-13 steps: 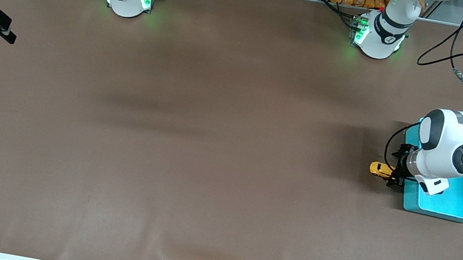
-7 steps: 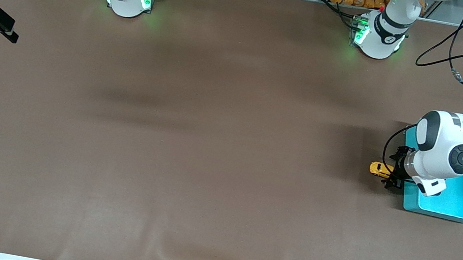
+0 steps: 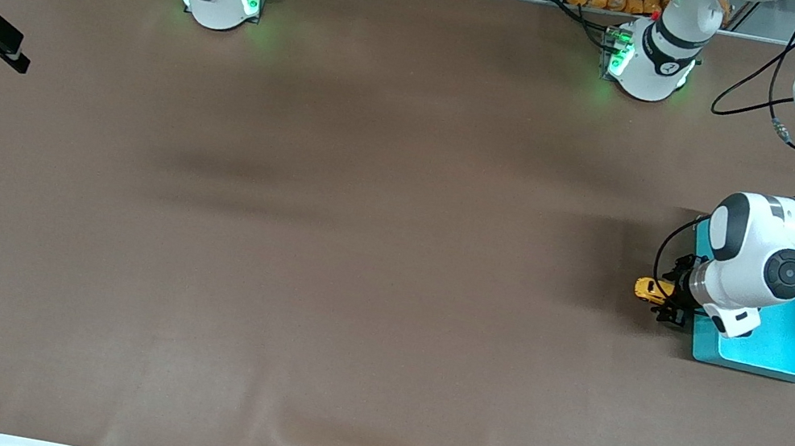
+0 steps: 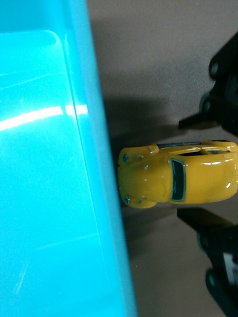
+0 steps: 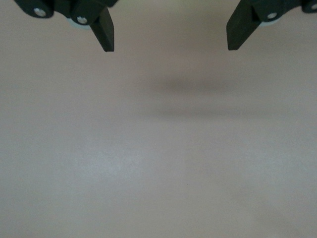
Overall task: Wind and store yellow beetle car
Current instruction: 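Lower the left gripper and close it on the yellow car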
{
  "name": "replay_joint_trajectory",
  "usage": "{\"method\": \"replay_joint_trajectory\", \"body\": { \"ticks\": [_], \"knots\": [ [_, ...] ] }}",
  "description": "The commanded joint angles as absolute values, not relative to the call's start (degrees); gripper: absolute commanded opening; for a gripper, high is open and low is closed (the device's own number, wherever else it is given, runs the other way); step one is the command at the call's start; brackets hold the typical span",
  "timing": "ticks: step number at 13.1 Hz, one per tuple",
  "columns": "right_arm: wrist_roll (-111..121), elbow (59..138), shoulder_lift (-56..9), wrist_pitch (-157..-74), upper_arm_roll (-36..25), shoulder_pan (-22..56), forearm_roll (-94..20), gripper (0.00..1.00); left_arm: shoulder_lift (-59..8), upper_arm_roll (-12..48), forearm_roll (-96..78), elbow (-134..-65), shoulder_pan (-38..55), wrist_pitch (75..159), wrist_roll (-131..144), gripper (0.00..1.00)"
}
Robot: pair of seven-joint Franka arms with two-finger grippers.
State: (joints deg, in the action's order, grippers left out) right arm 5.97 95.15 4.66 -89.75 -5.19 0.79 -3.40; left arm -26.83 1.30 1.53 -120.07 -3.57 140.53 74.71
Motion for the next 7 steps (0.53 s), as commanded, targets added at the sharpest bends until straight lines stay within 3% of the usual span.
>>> {"method": "replay_joint_trajectory", "body": {
  "ticks": [1, 4, 7],
  "knots": [
    [5.5, 96.5, 6.4, -89.9, -4.7, 0.7, -1.5, 1.0, -25.2, 1.2, 2.7, -120.5, -2.6, 140.7, 76.6, 0.12],
    [5.5, 96.5, 6.4, -89.8, -3.6, 0.7, -0.1, 1.0, -23.0, 1.3, 2.5, -119.9, -1.2, 140.2, 79.4, 0.05],
    [5.5, 96.1, 6.4, -90.1, -3.9, 0.4, -0.3, 1.0, -19.2, 1.4, 2.2, -117.5, 0.8, 133.3, 79.4, 0.01]
  ]
}}
